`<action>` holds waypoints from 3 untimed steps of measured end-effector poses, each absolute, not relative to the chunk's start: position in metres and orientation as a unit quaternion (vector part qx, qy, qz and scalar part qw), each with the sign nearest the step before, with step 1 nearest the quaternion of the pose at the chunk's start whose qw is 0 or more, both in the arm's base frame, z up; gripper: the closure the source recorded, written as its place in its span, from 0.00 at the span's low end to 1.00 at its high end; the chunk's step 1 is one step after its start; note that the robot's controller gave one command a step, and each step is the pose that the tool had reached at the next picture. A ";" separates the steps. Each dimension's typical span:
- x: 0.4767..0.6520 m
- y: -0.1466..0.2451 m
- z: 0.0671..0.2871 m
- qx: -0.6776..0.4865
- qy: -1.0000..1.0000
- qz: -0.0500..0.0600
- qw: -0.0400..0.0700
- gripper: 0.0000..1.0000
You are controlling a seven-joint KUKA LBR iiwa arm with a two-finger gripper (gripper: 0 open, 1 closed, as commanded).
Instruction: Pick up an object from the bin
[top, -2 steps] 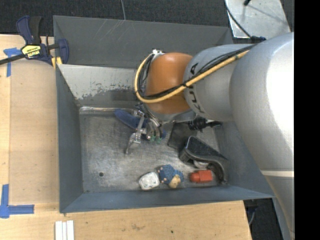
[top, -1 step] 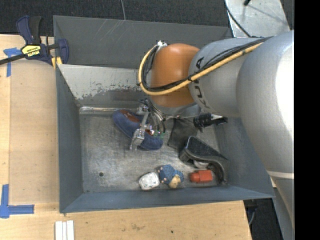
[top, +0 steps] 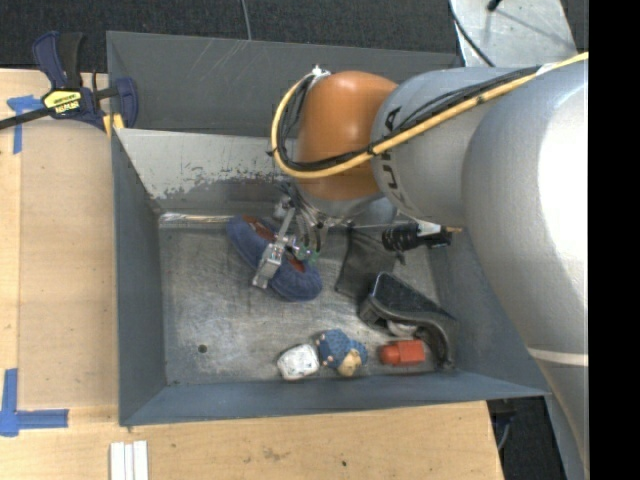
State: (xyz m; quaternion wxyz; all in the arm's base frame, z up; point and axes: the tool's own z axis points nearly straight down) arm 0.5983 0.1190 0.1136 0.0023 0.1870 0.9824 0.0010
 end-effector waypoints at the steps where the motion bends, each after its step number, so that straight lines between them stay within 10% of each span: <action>1: 0.608 0.124 0.074 0.239 0.971 0.001 0.002 0.00; 2: 0.609 0.124 0.075 0.238 0.971 0.001 0.001 0.00; 3: 0.611 0.122 0.077 0.239 0.971 0.001 0.004 1.00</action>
Offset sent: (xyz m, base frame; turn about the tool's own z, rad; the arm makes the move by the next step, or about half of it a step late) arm 0.0069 0.0043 -0.0436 0.1082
